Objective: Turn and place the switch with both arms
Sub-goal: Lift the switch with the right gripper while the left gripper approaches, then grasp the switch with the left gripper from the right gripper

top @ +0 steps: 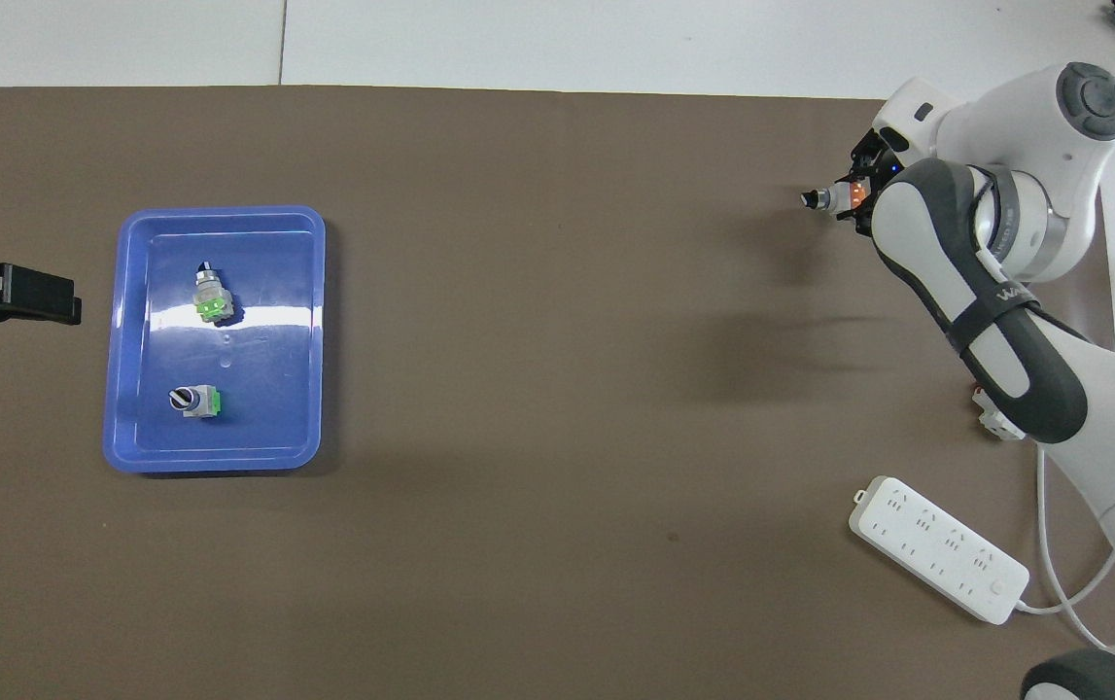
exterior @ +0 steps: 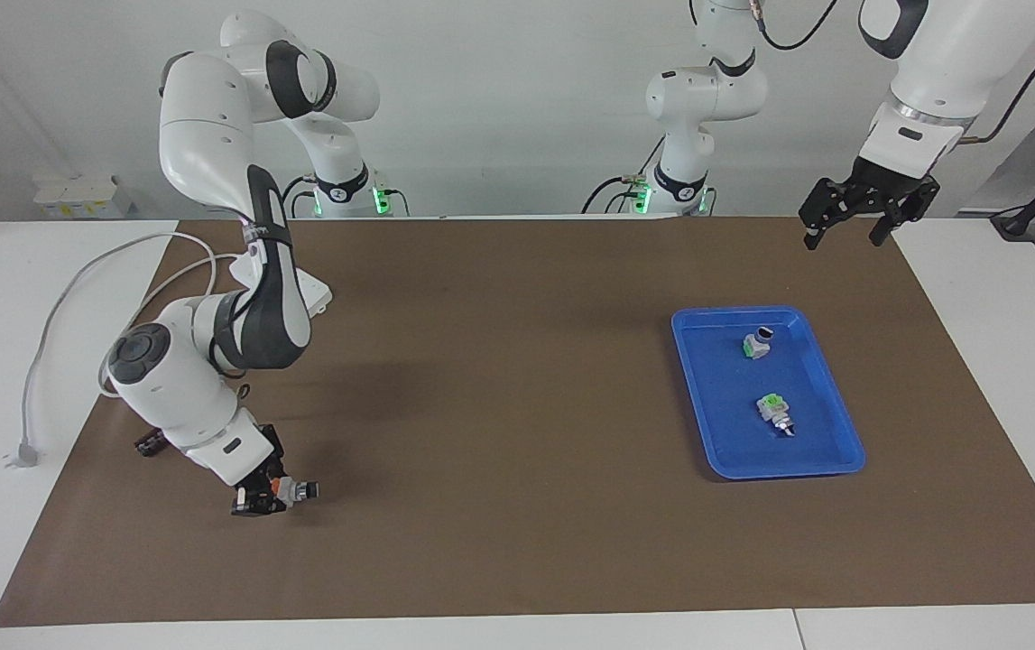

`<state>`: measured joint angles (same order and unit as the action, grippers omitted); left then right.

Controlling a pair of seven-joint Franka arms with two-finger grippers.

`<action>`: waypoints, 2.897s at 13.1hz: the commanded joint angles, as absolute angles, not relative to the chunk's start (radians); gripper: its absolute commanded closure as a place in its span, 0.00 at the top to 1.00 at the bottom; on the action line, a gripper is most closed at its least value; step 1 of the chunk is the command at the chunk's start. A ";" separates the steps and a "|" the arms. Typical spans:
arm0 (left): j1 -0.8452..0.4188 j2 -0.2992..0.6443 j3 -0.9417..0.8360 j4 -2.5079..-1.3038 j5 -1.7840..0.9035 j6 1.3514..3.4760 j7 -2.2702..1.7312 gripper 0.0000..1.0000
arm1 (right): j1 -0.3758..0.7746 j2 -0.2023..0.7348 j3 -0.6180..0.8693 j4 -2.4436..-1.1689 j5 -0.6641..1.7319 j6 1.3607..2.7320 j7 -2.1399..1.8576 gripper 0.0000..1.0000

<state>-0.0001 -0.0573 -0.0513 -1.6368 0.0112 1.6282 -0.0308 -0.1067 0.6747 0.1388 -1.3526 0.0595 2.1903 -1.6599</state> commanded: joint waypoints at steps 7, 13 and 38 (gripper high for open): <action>0.003 -0.126 -0.054 -1.775 -0.181 1.667 -0.051 0.94 | -0.051 0.414 0.244 -1.384 0.184 1.947 -1.552 0.00; -0.011 -0.164 -0.054 -1.877 -0.484 1.762 -0.187 0.86 | 0.110 0.270 0.270 -1.468 0.190 1.965 -1.517 0.00; -0.299 -0.164 -0.075 -2.085 -1.164 2.344 -0.403 0.38 | 0.275 0.163 0.279 -1.695 0.476 2.333 -1.361 0.00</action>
